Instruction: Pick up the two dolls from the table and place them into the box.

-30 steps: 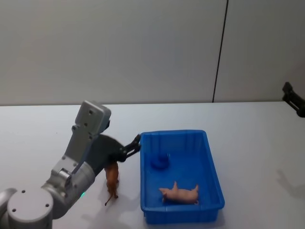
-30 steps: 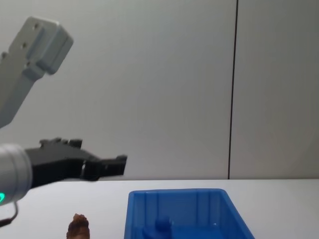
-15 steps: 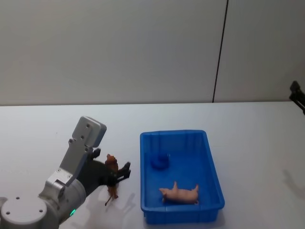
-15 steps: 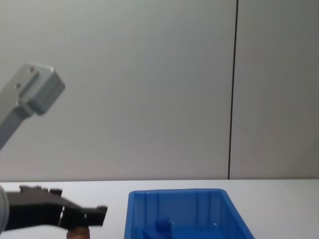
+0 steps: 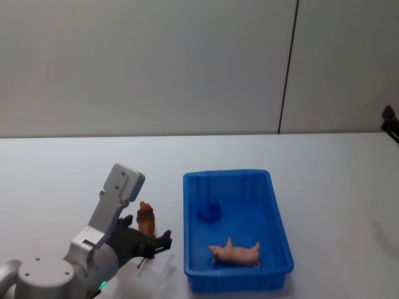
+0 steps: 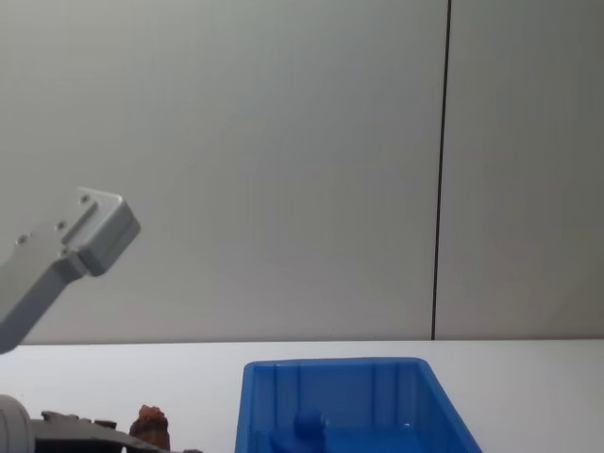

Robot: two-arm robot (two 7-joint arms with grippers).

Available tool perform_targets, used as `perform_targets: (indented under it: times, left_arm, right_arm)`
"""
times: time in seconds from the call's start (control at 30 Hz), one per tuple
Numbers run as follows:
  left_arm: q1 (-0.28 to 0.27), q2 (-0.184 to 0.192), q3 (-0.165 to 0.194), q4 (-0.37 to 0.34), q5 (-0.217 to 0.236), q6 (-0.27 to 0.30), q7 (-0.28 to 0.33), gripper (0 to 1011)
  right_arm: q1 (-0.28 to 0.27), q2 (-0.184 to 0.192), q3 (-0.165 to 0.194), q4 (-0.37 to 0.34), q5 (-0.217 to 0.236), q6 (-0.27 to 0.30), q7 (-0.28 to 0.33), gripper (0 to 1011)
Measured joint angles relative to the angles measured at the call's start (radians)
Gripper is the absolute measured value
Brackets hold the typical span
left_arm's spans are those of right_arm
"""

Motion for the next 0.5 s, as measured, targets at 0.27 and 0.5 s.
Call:
perform_targets:
  times: [0.27, 0.5]
  left_arm:
    - [-0.019, -0.033, 0.001, 0.04, -0.011, 0.034, 0.027, 1001]
    - [-0.039, -0.059, -0.001, 0.073, -0.017, 0.059, 0.048, 1001]
  right_arm:
    - [-0.001, 0.001, 0.001, -0.001, 0.0, -0.001, -0.002, 1001]
    - [-0.001, 0.001, 0.001, -0.001, 0.0, -0.002, -0.003, 1001]
